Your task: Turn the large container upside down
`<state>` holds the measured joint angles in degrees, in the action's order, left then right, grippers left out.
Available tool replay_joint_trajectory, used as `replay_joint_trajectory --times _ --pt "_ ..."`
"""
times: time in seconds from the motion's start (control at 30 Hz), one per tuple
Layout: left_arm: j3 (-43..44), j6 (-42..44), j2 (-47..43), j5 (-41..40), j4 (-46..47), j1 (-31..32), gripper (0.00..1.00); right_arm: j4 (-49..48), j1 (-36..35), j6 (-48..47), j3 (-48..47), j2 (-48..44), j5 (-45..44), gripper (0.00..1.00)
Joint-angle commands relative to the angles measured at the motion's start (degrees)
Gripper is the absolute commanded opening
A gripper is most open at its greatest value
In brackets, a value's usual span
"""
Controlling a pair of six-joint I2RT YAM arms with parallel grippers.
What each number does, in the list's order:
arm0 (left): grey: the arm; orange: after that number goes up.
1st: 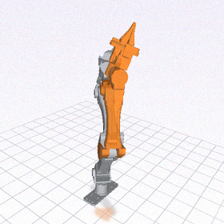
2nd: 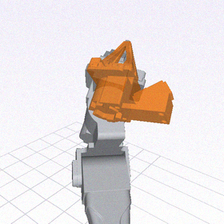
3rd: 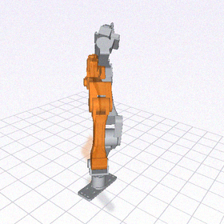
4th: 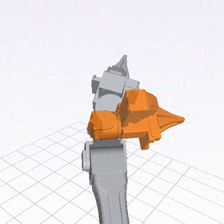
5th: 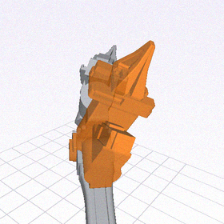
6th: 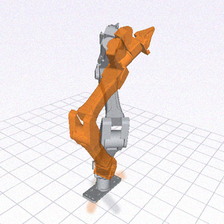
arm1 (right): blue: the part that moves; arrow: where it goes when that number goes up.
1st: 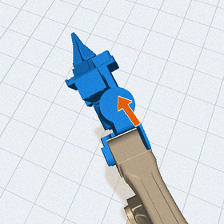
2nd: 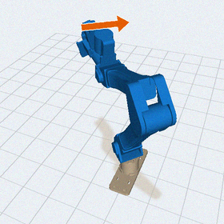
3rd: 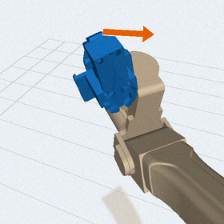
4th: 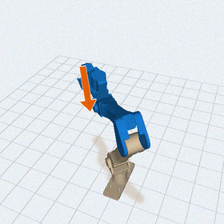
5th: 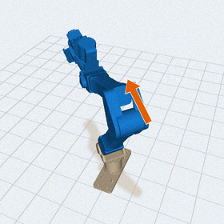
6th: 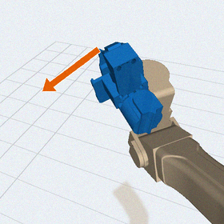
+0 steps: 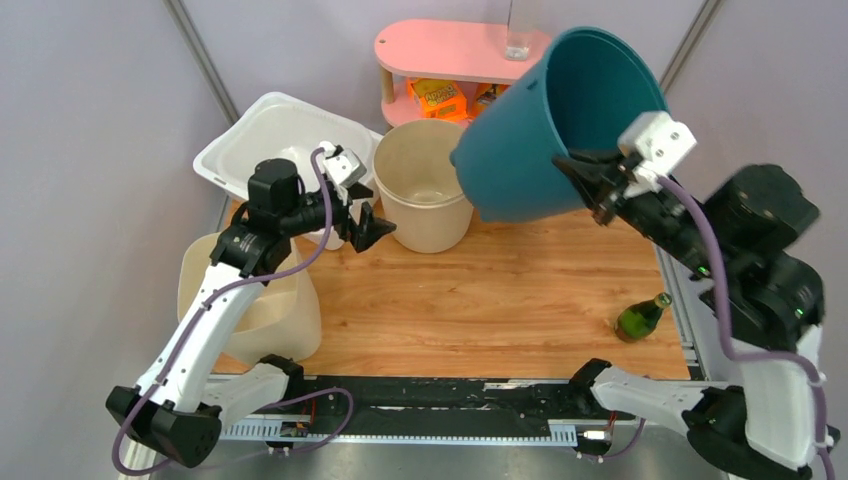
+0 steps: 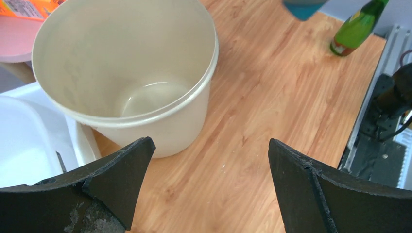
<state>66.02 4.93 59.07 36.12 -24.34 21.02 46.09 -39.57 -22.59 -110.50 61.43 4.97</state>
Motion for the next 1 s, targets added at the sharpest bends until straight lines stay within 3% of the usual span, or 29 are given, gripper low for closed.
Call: replay_joint_trajectory --times 0.0,0.2,0.37,0.57,0.73,0.87,0.97 --pt "4.16 11.19 1.64 0.39 -4.49 0.81 1.00 4.00 1.63 -3.38 1.84 -6.57 2.04 0.00" --pt "8.32 12.49 4.71 -0.08 -3.56 0.86 1.00 9.37 2.89 3.10 1.49 -6.27 4.47 0.00" --pt "9.20 11.88 5.68 2.13 -3.33 1.20 1.00 11.48 3.81 10.54 5.61 -5.03 13.66 0.00" --pt "7.39 17.11 4.22 1.85 -6.15 2.17 1.00 10.19 8.84 19.20 10.42 -2.16 26.87 0.00" --pt "5.77 23.82 2.23 -0.16 -8.28 3.47 1.00 10.02 21.19 25.72 10.27 2.82 40.69 0.00" --pt "5.31 28.71 1.28 -0.49 -9.11 4.69 1.00 9.91 35.49 31.44 15.72 6.89 54.60 0.00" --pt "4.16 34.30 -0.67 -0.91 -9.99 7.19 1.00 9.09 42.33 33.27 20.50 9.96 58.65 0.00"
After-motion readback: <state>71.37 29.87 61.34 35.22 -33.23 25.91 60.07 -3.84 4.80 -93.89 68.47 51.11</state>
